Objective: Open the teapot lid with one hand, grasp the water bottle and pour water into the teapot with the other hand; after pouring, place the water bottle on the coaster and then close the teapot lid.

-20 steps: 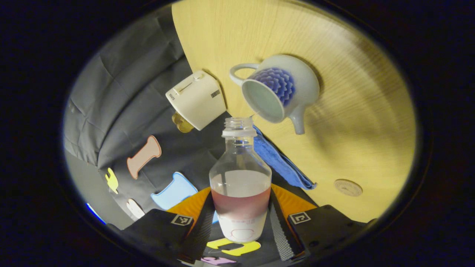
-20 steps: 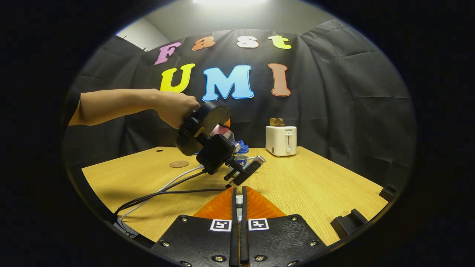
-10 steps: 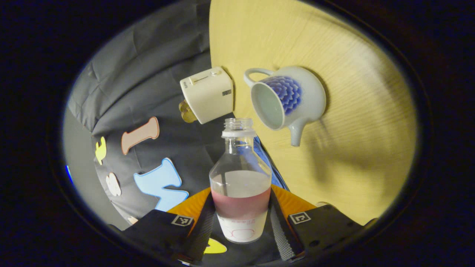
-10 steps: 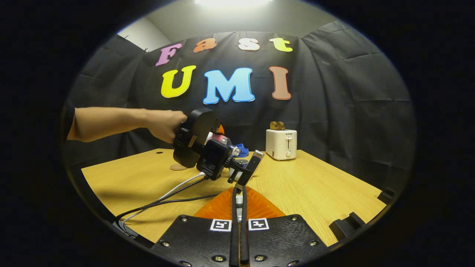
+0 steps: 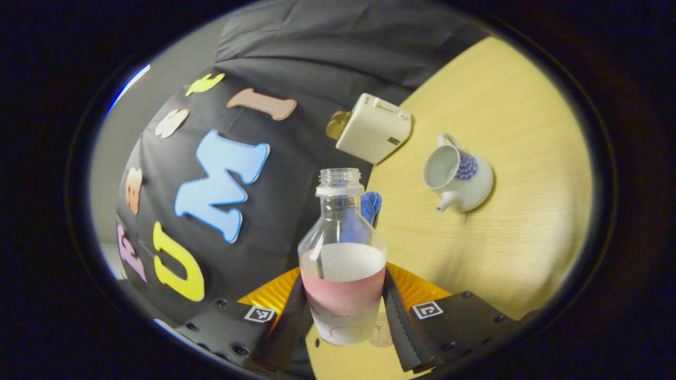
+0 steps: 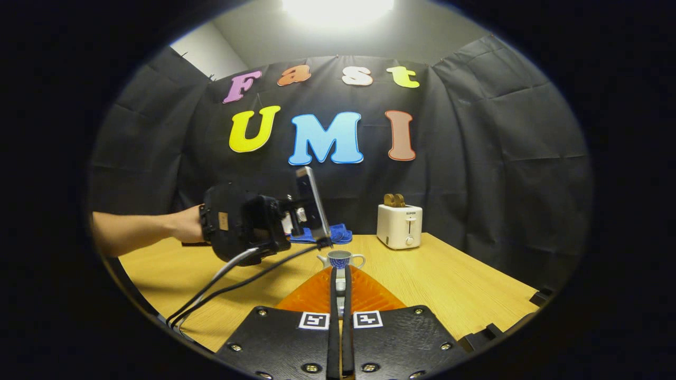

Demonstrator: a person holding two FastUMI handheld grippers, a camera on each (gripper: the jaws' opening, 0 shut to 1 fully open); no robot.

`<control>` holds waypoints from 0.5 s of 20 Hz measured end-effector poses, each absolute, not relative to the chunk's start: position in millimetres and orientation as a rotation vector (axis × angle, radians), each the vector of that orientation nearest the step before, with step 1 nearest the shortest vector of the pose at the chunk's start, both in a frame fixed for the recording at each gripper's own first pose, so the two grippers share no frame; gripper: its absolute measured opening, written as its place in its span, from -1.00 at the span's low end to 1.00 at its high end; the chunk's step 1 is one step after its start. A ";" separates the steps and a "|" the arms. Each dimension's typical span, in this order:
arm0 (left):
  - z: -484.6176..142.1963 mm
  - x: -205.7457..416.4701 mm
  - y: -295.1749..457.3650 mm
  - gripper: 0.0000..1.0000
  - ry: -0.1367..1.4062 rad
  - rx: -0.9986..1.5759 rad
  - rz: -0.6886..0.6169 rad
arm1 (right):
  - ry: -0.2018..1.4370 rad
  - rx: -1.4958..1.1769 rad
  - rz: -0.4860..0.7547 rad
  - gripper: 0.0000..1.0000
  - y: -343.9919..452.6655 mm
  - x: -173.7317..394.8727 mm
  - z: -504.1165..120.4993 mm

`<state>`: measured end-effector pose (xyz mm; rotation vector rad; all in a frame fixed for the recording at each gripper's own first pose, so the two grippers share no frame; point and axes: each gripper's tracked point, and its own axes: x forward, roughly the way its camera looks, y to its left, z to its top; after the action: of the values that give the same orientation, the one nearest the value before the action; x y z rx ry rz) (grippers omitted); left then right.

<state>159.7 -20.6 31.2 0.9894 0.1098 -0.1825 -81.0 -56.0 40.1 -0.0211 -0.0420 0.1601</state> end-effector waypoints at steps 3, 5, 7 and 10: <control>39.5 140.7 10.5 0.73 0.074 0.641 -0.145 | -0.051 -0.018 0.192 -0.96 -44.0 -60.9 47.1; 40.5 138.0 35.5 0.72 0.055 0.392 -0.125 | -0.054 -0.020 0.213 -0.96 -34.4 -46.9 51.0; 44.8 135.9 61.8 0.72 0.027 0.185 -0.101 | -0.043 -0.020 0.240 -0.96 -23.2 -32.1 49.9; 50.8 131.1 97.5 0.70 -0.001 0.017 -0.059 | -0.013 -0.003 0.264 -0.96 -13.1 -8.0 43.8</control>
<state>131.1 97.5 50.8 0.0170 -0.0006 -0.0591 -8.0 -13.1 43.8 -0.0027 -0.0132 0.2637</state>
